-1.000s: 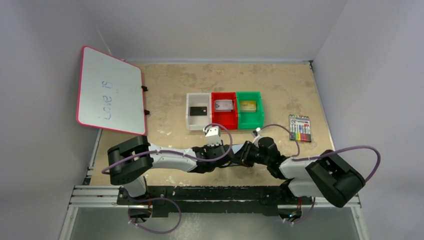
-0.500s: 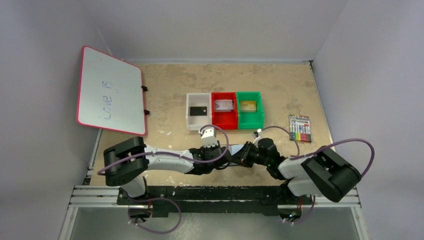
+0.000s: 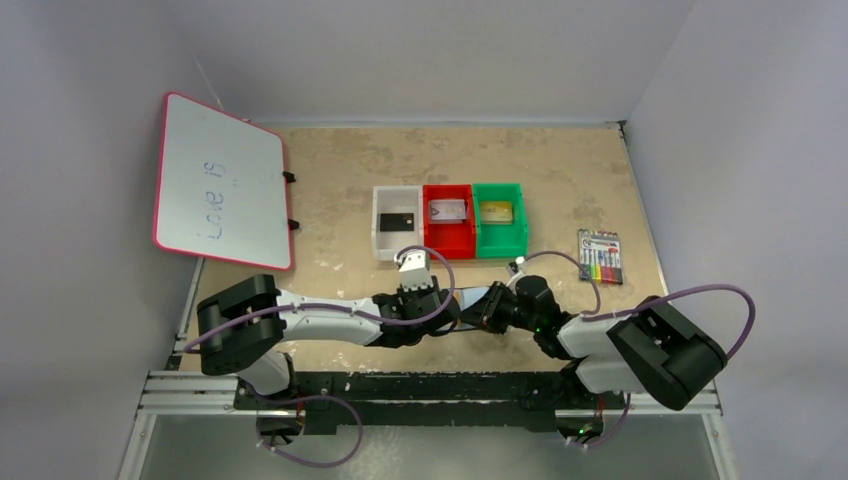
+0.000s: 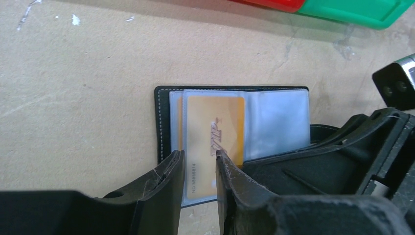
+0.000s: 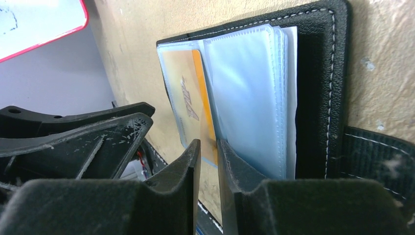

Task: Take the credit cards out of the card holder
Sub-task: Remove the credit card from the card holder.

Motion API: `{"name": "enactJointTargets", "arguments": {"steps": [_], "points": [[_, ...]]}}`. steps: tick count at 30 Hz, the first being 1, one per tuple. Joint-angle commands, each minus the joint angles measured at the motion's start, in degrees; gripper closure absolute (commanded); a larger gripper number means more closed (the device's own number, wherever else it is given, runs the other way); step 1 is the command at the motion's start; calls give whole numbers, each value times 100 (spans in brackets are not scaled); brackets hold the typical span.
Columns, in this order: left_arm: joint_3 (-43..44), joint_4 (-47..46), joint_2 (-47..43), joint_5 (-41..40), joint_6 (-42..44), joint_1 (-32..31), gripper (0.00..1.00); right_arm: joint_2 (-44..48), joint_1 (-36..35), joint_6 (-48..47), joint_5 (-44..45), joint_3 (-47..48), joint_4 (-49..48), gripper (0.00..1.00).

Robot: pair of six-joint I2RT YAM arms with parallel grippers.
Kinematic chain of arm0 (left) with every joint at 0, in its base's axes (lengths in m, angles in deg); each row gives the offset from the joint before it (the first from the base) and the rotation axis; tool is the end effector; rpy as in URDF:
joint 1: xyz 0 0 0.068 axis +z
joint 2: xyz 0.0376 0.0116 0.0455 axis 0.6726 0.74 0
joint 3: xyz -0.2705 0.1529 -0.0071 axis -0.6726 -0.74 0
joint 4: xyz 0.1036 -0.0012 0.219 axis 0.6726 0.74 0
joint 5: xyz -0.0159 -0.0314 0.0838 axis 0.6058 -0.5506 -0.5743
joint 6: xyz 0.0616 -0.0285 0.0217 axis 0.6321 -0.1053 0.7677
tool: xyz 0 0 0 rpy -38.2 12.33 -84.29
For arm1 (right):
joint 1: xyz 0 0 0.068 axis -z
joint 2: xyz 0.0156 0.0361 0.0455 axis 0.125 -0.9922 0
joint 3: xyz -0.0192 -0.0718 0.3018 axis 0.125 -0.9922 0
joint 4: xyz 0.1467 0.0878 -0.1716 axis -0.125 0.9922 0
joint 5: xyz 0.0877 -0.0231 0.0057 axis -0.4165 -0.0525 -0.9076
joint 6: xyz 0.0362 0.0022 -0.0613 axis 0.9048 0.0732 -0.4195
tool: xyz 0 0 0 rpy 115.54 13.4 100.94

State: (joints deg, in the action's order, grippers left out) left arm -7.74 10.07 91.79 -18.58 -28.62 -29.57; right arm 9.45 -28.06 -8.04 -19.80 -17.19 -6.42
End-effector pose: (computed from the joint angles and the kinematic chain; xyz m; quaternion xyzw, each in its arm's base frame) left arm 0.1268 -0.2685 0.2063 -0.1088 0.8975 -0.1766 0.3891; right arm 0.1462 0.1248 0.1583 0.1612 0.8271 0.4903 0.2224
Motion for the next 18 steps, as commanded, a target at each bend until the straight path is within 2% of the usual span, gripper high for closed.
{"name": "enactJointTargets", "arguments": {"steps": [1, 18], "points": [[-8, -577, -16, 101, 203, 46, 71, -37, -14, -176, 247, 83, 216, 77], [84, -337, 482, 207, -46, 108, 71, 37, -14, -239, 255, 105, 252, 75]]}}
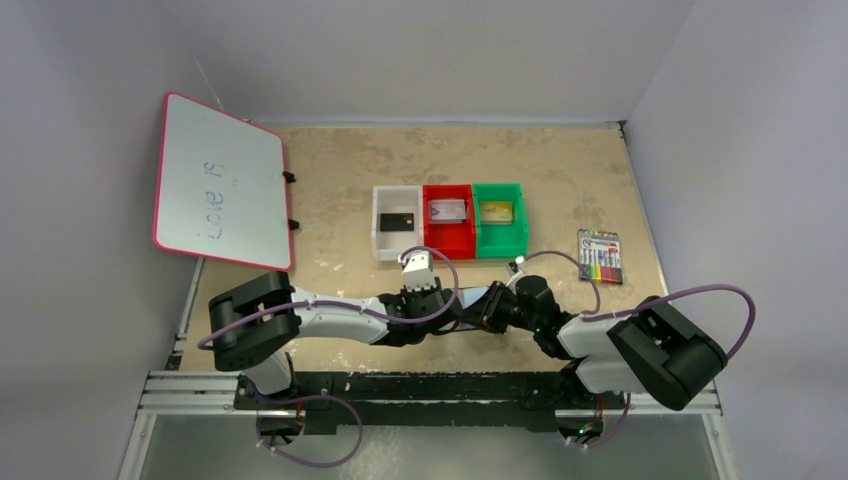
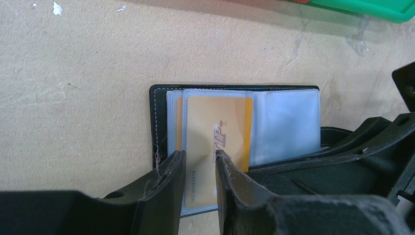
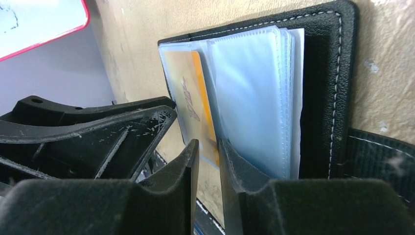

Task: Take the credit cards out of the card holder
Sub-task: Remove the credit card from the card holder.

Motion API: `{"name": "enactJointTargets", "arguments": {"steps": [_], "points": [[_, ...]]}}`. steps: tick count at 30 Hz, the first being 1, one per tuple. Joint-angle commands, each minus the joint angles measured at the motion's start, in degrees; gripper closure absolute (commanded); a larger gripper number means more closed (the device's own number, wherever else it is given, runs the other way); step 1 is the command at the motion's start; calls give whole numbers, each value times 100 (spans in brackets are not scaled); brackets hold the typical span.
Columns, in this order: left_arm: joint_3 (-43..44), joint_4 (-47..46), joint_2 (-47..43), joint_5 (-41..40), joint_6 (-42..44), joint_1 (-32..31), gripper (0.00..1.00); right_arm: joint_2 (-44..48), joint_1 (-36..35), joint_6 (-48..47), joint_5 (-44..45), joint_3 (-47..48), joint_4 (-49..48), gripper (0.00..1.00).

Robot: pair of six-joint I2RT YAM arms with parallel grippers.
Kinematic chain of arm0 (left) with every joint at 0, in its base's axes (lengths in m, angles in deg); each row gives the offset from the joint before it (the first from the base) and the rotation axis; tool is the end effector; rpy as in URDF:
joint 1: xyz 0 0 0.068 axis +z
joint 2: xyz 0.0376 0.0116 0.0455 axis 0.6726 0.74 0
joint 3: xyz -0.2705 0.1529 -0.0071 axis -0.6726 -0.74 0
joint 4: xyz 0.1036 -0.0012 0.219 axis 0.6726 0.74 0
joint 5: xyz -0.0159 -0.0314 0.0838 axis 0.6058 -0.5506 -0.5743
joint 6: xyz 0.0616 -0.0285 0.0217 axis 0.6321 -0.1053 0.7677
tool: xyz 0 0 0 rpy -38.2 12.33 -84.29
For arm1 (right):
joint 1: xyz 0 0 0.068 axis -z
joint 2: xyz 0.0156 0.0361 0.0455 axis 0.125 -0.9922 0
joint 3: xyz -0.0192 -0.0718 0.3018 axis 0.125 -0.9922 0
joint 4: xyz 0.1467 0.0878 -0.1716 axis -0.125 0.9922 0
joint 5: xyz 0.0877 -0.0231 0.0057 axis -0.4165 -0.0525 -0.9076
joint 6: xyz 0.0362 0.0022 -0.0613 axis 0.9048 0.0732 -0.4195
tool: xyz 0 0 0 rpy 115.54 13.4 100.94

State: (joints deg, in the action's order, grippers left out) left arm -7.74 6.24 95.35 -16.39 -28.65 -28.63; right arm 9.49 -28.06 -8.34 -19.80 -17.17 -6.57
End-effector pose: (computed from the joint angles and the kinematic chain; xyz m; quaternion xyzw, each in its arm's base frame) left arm 0.1336 -0.2790 0.1924 -0.1117 0.9019 -0.1827 0.3752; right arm 0.1463 0.1249 0.1588 0.1586 0.8267 0.4909 0.2248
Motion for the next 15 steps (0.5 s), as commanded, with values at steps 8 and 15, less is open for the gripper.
{"name": "enactJointTargets", "arguments": {"steps": [8, 15], "points": [[-41, -274, 317, 381, -174, 5, 75, -7, -13, -22, 58, -17, -189, 74], [-245, -405, 302, 479, -331, -42, 76, 106, -11, 144, 106, 14, -308, 80]]}}
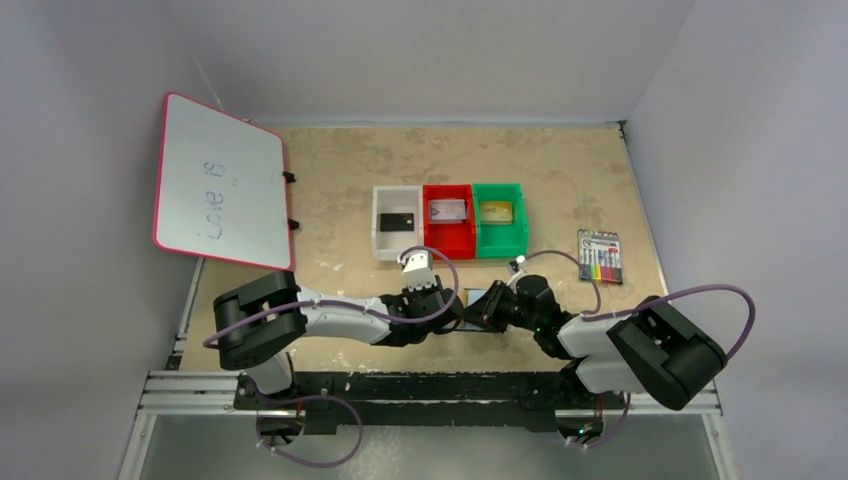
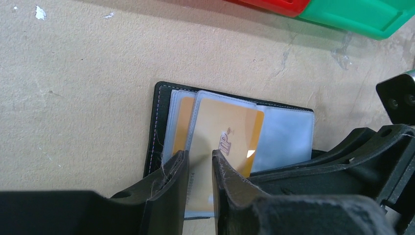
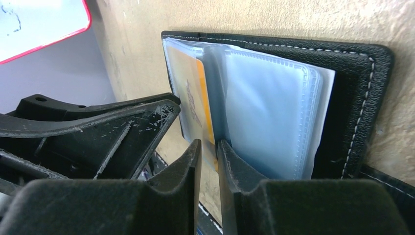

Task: Take the credit cards out of the card holder
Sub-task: Remove the credit card from the card holder.

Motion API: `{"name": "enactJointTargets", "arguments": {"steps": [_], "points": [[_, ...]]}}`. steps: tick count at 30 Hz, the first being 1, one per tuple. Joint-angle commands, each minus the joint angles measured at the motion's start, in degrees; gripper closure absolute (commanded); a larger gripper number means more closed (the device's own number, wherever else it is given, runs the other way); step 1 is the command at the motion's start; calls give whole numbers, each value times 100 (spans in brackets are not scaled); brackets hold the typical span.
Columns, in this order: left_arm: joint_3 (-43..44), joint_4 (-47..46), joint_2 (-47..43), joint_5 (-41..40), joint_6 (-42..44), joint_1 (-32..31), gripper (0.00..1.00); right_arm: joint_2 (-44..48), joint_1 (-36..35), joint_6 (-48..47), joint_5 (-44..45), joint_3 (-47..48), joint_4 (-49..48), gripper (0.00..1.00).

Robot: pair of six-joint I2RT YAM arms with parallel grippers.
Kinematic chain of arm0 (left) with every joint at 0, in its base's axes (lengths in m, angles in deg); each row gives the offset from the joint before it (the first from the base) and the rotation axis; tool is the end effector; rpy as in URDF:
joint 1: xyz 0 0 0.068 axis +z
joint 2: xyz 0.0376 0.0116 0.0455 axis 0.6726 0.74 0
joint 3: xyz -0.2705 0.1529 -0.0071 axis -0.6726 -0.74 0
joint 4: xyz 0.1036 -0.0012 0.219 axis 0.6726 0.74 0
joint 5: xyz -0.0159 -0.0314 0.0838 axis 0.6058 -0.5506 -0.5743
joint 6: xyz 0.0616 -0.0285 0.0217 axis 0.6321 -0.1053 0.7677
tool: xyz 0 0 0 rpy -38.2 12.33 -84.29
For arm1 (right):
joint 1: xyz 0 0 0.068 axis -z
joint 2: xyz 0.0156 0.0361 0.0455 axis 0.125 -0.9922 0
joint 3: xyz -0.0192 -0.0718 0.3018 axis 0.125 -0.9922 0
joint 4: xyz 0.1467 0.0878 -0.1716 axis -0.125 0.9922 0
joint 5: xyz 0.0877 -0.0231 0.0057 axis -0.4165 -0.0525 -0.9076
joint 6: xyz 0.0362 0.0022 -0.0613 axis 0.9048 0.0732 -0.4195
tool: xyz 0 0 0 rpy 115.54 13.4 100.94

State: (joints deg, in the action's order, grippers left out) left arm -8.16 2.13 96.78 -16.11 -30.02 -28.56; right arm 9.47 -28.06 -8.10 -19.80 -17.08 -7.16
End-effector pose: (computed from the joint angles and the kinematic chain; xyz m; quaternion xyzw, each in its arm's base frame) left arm 0.1361 -0.2858 0.1883 -0.1281 0.8951 -0.2054 0.3745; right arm 0.1471 0.1255 0.1604 0.1587 0.8236 0.4948 0.2271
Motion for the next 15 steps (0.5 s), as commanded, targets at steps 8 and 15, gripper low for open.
{"name": "enactJointTargets", "arguments": {"steps": [8, 15], "points": [[-188, 326, 142, 224, -265, -80, 78, 478, -12, 140, 292, -55, 2, 100], [138, 1062, 441, -152, -29, -77, 79, 1231, -9, -4, 432, -209, 710, 100]]}}
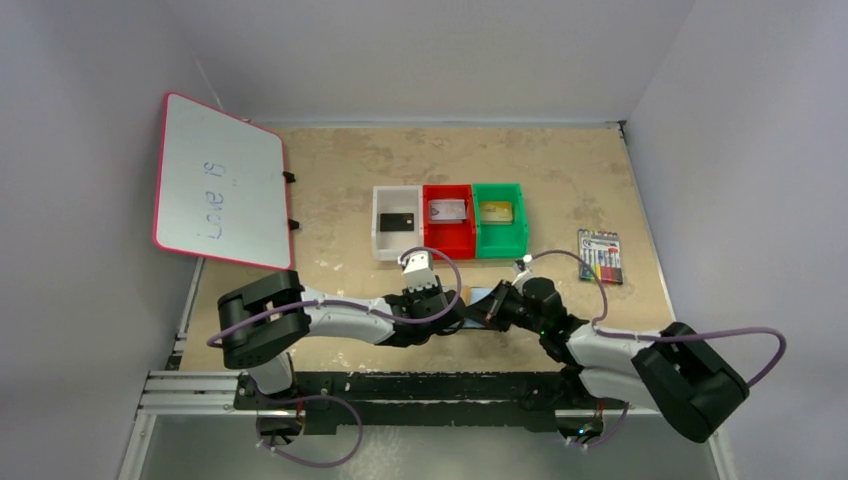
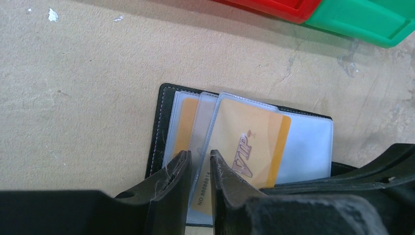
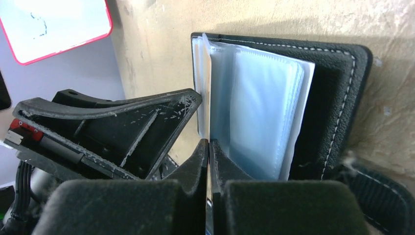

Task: Take the credit cards out of the card holder
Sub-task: Remove the credit card from the card holder.

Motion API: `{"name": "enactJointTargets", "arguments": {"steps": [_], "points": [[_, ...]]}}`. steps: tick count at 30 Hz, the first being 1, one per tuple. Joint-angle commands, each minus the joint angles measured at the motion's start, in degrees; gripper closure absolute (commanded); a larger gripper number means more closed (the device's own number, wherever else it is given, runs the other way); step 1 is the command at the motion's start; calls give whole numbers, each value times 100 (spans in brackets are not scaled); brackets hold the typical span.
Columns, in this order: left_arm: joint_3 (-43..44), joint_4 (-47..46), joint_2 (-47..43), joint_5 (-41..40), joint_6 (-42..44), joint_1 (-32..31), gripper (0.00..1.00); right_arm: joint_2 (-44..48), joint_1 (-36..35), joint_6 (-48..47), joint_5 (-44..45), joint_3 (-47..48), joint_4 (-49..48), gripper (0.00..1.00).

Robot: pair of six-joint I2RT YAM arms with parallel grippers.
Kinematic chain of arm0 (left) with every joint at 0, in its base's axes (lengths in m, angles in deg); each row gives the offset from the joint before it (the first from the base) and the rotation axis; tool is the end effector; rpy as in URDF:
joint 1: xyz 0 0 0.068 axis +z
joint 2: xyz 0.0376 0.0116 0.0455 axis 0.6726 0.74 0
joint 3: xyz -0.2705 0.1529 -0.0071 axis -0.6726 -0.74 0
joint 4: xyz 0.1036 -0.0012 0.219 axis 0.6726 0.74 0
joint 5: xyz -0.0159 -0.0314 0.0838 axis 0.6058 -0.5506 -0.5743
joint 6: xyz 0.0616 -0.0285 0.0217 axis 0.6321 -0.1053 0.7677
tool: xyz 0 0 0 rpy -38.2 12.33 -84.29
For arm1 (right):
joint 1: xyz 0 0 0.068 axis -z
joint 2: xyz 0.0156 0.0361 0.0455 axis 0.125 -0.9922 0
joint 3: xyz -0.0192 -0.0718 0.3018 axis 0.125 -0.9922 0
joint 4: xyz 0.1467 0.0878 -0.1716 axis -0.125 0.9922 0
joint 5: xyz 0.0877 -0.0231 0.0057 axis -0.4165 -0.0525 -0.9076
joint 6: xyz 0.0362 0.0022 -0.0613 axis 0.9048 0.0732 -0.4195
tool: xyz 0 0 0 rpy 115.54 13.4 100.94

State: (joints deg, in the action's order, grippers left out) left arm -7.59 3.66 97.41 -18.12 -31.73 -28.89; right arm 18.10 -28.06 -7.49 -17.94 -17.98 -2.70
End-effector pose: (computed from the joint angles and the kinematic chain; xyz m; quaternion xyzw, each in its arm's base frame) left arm 0.1360 -0.2858 0.1867 -0.1398 0.8923 -0.1935 0.3832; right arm 0.1358 0.1152 0.1716 0.1643 0.8083 0.5060 0.2522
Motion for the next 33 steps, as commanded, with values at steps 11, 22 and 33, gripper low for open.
{"name": "enactJointTargets", "arguments": {"steps": [11, 22, 33], "points": [[306, 1180, 583, -27, 376, -56, 78, 570, -12, -257, 530, 50, 1186, 97], [348, 1323, 492, -235, 358, -90, 76, 1126, -12, -193, 869, 92, 2124, 100], [509, 1518, 249, -429, 408, -92, 71, 1629, -15, -878, 653, 363, 2674, 100]]}}
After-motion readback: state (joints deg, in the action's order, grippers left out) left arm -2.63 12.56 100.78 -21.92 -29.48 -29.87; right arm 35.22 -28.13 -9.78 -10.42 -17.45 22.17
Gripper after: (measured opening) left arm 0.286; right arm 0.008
